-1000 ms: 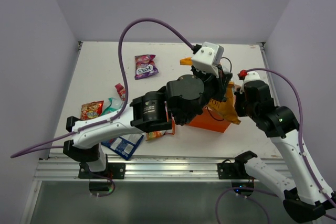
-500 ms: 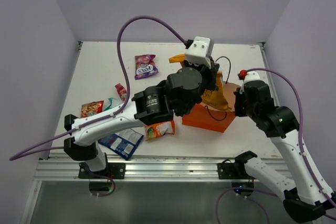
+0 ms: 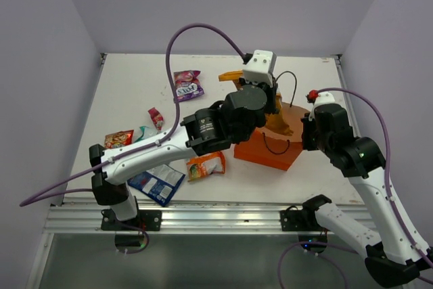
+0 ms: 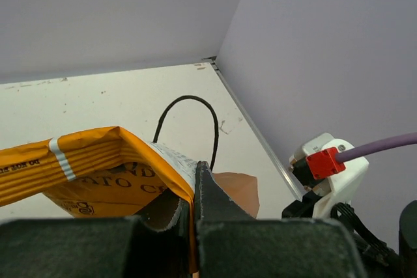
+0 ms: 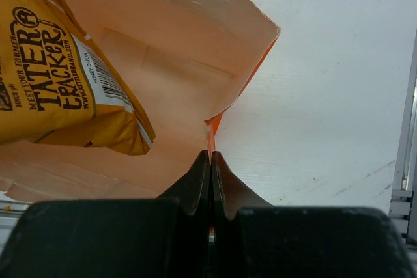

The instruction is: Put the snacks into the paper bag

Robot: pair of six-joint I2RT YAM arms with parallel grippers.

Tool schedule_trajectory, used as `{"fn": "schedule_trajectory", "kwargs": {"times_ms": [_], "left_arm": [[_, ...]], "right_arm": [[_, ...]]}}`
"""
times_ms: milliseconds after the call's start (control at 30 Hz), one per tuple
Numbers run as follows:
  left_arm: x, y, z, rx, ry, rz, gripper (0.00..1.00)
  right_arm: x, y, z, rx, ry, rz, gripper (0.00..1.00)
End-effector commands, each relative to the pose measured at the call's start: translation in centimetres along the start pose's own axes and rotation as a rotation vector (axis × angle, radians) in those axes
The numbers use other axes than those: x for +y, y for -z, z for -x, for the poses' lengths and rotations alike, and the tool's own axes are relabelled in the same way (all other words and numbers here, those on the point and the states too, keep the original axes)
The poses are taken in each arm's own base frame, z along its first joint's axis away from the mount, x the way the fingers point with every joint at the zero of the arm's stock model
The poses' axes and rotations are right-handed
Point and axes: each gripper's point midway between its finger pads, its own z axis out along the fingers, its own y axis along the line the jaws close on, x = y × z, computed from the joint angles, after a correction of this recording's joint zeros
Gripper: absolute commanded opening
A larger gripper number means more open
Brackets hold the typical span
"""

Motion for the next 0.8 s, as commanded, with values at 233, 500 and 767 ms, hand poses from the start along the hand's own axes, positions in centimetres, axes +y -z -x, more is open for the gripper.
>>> {"fn": "schedule_trajectory", "kwargs": {"times_ms": [233, 500, 767], "left_arm": [[-1.0, -0.4, 1.0, -0.009, 0.087, -0.026, 0.59], [-1.6, 5.1, 6.0, -0.103, 0.078, -0.042, 0.68], [23.7, 10.2, -6.4, 0.133, 0.241, 0.693, 0.80]], "right_arm": [[0.6, 0.0, 0.5, -0.020, 0.005, 0.033, 0.00], [0.7, 0.0, 0.4, -0.016, 0.007, 0.039, 0.00], [0.8, 0.4, 0.4, -0.022, 0.003, 0.053, 0.00]]}}
